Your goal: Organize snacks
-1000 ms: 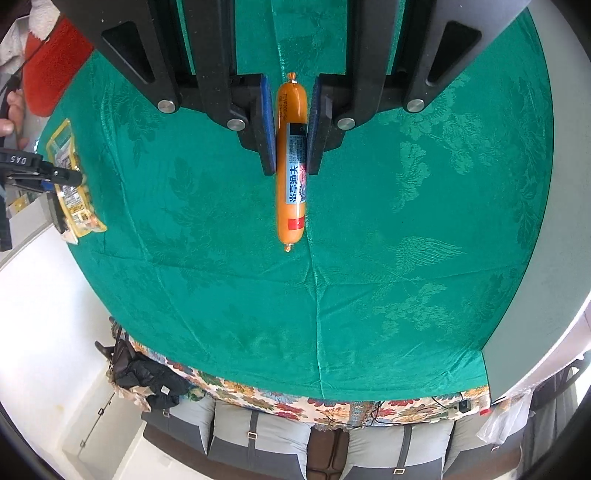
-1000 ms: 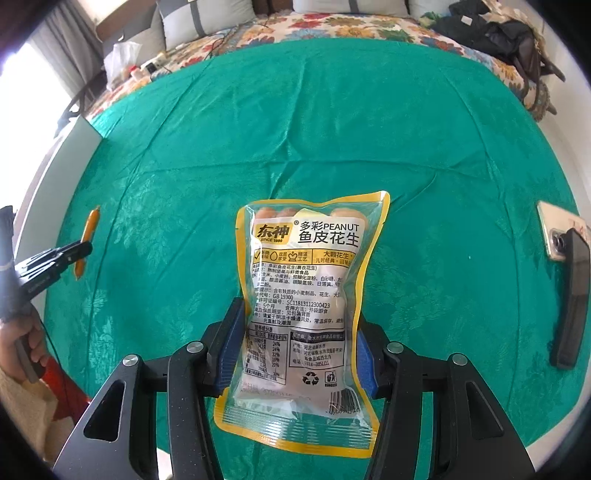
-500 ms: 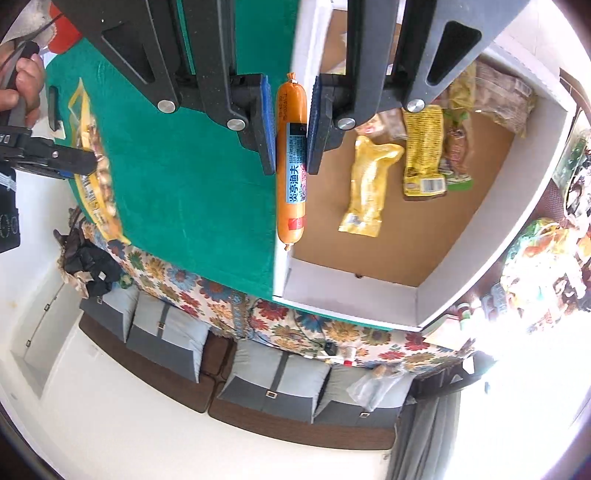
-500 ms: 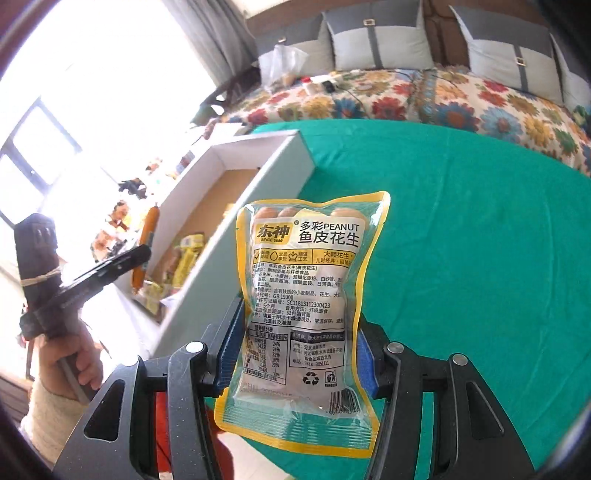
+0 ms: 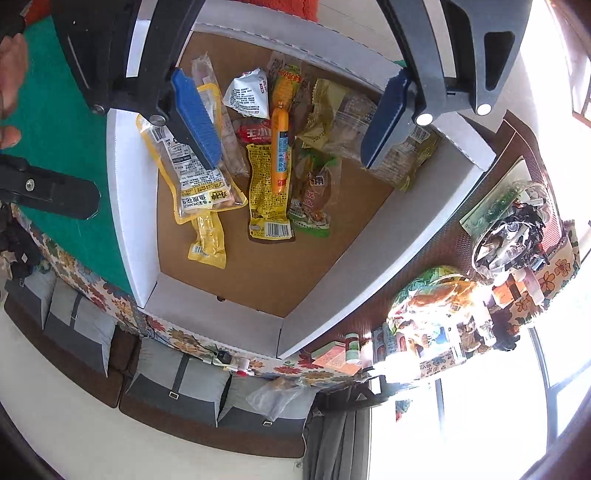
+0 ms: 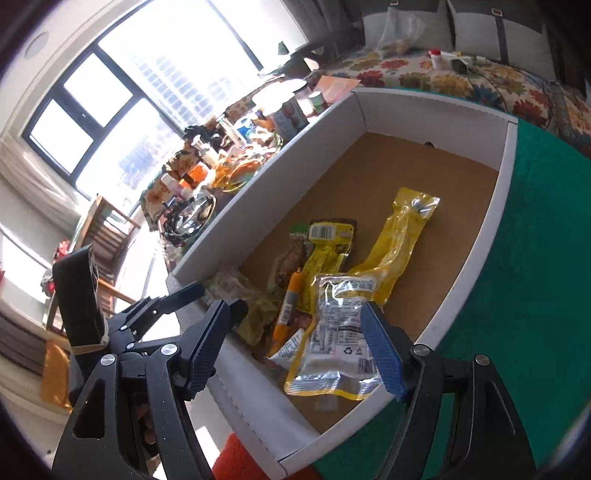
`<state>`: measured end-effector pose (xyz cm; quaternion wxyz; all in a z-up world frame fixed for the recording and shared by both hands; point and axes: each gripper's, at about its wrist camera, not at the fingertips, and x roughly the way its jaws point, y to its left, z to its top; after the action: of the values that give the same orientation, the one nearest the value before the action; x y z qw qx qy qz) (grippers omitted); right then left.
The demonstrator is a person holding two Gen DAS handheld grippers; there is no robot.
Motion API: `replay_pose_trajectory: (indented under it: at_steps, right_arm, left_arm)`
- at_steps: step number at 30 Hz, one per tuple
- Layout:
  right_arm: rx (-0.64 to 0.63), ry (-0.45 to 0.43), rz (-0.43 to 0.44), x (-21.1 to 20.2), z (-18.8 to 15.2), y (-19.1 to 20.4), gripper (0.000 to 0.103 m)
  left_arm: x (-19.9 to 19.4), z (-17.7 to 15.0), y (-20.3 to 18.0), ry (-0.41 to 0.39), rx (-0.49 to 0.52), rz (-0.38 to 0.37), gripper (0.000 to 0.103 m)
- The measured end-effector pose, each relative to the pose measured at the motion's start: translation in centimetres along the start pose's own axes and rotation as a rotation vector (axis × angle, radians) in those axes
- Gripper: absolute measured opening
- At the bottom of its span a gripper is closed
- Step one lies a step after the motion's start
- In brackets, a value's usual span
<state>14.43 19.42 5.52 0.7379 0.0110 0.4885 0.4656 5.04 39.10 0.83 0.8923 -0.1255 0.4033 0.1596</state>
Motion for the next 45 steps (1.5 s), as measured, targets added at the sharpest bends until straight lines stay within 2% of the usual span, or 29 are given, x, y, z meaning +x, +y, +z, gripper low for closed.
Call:
replay_pose_trajectory:
  at_steps: [2,4,6,8,9,10,12,14,15,18,25,31,36,45]
  right_arm:
    - [-0.044,-0.073,-0.024,-2.1,0.3,0.2,0.077]
    - [-0.105,-0.146,-0.067,-4.1,0.5,0.8,0.088]
    - [-0.202,-0.217,-0.131,-5.9,0.5,1.6,0.089]
    - [-0.288,-0.245,-0.187,-7.1,0.3,2.2,0.089]
    - [-0.315,-0.246,-0.205,-7.5,0.2,2.5,0.089]
    - [-0.329,-0.246,-0.213,-7.9,0.0,2.6,0.089]
    - [-0.328,-0.239,-0.224,-8.4,-0.3,2.6,0.089]
    - [-0.298,-0.220,-0.236,-8.5,-0.6,2.3,0.089]
    - [-0.283,-0.203,-0.244,-8.4,-0.7,2.2,0.089]
    - [-0.269,-0.160,-0.295,-7.5,-1.0,2.1,0.089]
    - [-0.222,-0.132,-0.322,-6.6,-0.6,2.8,0.089]
    - [-0.280,-0.115,-0.357,-5.6,-0.7,4.7,0.089]
    - [-0.325,-0.098,-0.371,-5.0,-1.0,5.7,0.089]
    - [-0.330,-0.090,-0.380,-4.8,-1.0,5.9,0.089]
  left_arm:
    - [-2.0,0.1,-0.4,-0.055,0.019,0.032,0.088]
    - [-4.3,0.5,-1.2,-0.128,0.028,0.051,0.094]
    - [-6.6,0.7,-2.0,-0.210,0.022,0.069,0.103]
    - [-8.8,1.1,-2.7,-0.293,-0.004,0.077,0.103]
    - [-9.4,1.2,-2.7,-0.305,-0.033,0.089,0.103]
    - [-9.6,1.3,-2.6,-0.291,-0.066,0.094,0.103]
    - [-9.4,1.4,-2.2,-0.246,-0.133,0.049,0.103]
    - [-9.5,1.0,-2.1,-0.257,-0.165,0.025,0.103]
    - [-9.5,0.8,-2.1,-0.266,-0.167,0.047,0.103]
    - [-9.3,0.2,-2.5,-0.261,-0.139,0.151,0.103]
    - [-8.9,-0.4,-2.8,-0.218,-0.083,0.230,0.103]
    - [-8.0,-0.3,-2.7,-0.141,-0.064,0.255,0.103]
    - [-7.5,-0.5,-2.4,-0.118,-0.072,0.262,0.103]
    - [-7.3,-0.4,-2.2,-0.105,-0.079,0.260,0.103]
